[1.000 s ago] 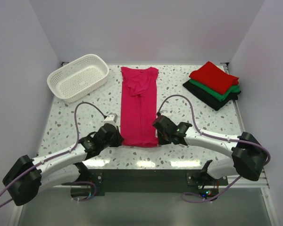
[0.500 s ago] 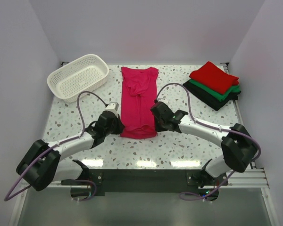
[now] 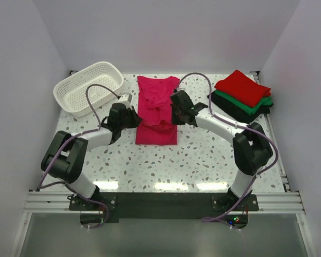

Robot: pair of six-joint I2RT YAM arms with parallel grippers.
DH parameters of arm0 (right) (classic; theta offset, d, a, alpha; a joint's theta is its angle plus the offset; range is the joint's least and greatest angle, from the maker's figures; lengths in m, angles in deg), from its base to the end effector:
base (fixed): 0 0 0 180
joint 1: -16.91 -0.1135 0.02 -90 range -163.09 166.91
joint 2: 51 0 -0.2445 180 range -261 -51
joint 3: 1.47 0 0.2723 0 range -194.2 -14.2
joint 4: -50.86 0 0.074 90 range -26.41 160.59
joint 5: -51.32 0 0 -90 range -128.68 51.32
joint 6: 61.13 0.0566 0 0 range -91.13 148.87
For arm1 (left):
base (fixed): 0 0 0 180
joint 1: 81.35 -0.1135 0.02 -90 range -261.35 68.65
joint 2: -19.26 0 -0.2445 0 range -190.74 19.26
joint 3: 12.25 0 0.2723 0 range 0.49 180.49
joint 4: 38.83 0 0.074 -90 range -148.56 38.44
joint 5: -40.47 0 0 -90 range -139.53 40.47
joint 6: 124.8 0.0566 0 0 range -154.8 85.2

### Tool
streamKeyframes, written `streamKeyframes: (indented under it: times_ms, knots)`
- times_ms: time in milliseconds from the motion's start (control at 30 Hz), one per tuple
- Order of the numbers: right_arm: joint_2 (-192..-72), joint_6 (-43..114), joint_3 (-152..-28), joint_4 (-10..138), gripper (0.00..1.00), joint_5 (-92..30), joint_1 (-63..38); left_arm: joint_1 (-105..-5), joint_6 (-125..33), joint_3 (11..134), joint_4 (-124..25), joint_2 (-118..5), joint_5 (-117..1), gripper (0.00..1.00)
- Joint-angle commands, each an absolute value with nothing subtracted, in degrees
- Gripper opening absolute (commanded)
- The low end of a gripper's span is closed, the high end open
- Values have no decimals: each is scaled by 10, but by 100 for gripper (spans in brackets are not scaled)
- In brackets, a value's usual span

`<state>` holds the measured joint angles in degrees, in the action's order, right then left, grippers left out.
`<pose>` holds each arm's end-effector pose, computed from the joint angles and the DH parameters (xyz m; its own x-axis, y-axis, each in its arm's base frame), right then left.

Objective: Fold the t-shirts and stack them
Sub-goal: Fold the tshirt

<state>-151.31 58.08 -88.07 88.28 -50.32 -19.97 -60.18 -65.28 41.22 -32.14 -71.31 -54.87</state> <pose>0.3344 0.2366 0.1887 -0.7810 0.0116 -0.6244 -0.1207 0.9782 0.1691 0.3264 -0.1320 0.1278 -0.6271 -0.2987 -0.7193 0.1350 0.8679 -0.4781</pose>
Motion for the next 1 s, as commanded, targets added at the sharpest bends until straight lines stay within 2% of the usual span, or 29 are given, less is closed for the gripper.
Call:
streamKeyframes:
  times_ms: [0,500,533,600,633,733,900,967]
  knots:
    - [-1560,552,-957,879,0,-495,-182,-628,-635,478,-246,-761,-594,0]
    - [-1704,513,-1132,929,0,-476,-110,-679,-676,583,-211,-893,-619,0]
    - [-1711,510,-1142,932,4,-469,-108,-680,-685,589,-208,-896,-623,10]
    - [-1724,503,-1168,939,23,-462,-102,-682,-693,589,-184,-896,-620,32]
    - [-1724,500,-1176,944,42,-463,-102,-682,-700,583,-176,-894,-611,50]
    - [-1701,483,-1173,944,55,-473,-101,-682,-700,558,-149,-858,-595,65]
    - [-1624,472,-1099,907,57,-457,-100,-680,-682,477,-111,-798,-612,68]
    - [-1592,472,-1070,874,57,-406,-102,-669,-685,427,-74,-774,-627,67]
